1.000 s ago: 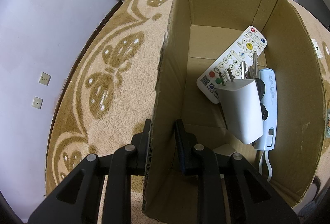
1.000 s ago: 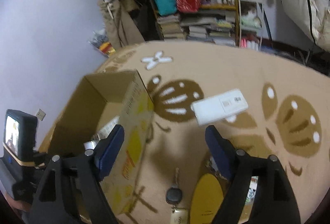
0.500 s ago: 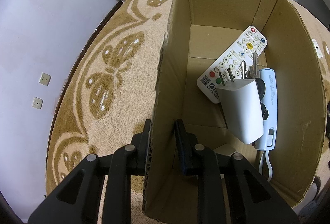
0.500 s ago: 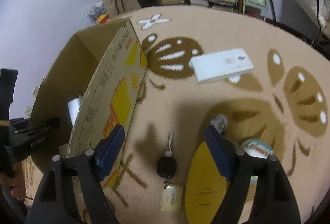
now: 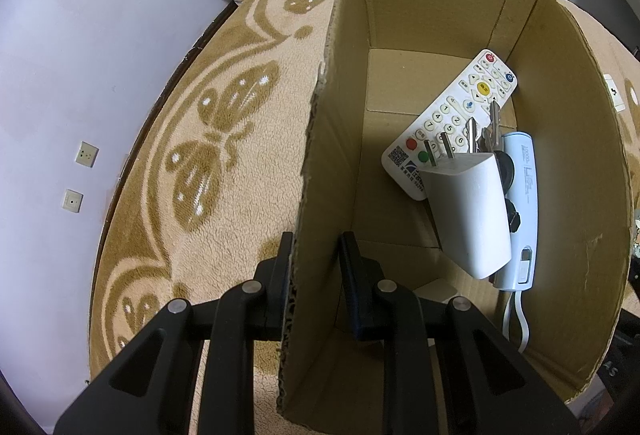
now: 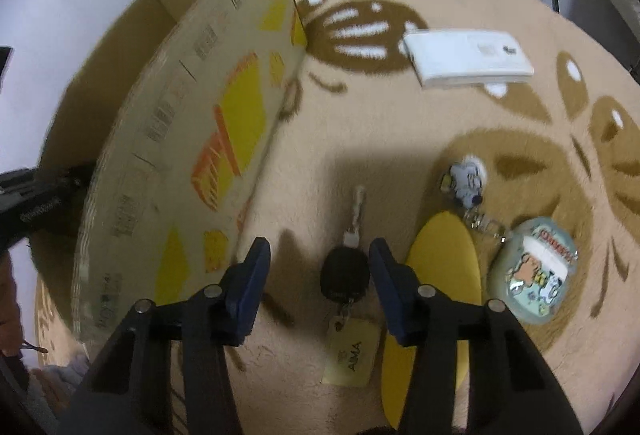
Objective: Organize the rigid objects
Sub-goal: 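Grasp the black key fob with the AIMA tag and lift it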
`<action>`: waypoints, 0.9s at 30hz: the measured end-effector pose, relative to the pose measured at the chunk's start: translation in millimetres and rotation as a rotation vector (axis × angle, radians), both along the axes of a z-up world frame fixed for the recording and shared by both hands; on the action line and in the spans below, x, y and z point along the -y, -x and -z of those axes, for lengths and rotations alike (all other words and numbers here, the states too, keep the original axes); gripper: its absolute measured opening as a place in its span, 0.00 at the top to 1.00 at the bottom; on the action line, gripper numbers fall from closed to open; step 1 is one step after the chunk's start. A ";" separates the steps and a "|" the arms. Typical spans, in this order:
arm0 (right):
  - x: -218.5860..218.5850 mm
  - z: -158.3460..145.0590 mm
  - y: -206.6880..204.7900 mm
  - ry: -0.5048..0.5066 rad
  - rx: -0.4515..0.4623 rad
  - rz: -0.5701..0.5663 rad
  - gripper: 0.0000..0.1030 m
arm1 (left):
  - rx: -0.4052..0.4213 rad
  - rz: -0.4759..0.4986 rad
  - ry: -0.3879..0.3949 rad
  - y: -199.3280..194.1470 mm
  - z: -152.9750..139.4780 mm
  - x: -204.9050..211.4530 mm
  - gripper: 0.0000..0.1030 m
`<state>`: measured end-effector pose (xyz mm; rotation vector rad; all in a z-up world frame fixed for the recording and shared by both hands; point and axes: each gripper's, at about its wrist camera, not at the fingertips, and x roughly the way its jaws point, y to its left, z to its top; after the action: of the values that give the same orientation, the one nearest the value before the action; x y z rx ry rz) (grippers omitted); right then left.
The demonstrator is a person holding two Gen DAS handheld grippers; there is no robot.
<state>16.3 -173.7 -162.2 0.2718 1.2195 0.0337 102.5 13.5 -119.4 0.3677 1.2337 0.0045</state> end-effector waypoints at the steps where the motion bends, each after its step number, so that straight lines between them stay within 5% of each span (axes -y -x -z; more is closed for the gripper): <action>1: 0.0 3.5 0.2 0.001 -0.013 0.002 0.47 | -0.001 -0.001 0.002 0.1 0.0 -0.4 0.79; 7: 0.0 10.3 0.5 0.003 -0.047 0.016 0.56 | -0.001 0.001 0.001 0.3 0.1 -0.9 0.80; 10: -1.3 11.2 2.2 0.052 -0.051 0.019 0.72 | -0.001 0.002 -0.002 0.8 0.4 -0.3 0.80; 27: 12.5 -7.3 4.9 0.075 0.050 0.094 0.72 | -0.004 -0.004 0.002 1.4 0.0 -1.5 0.80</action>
<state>11.3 -186.2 -154.9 0.2606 1.1542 -0.0856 101.1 15.0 -119.4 0.3636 1.2383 0.0060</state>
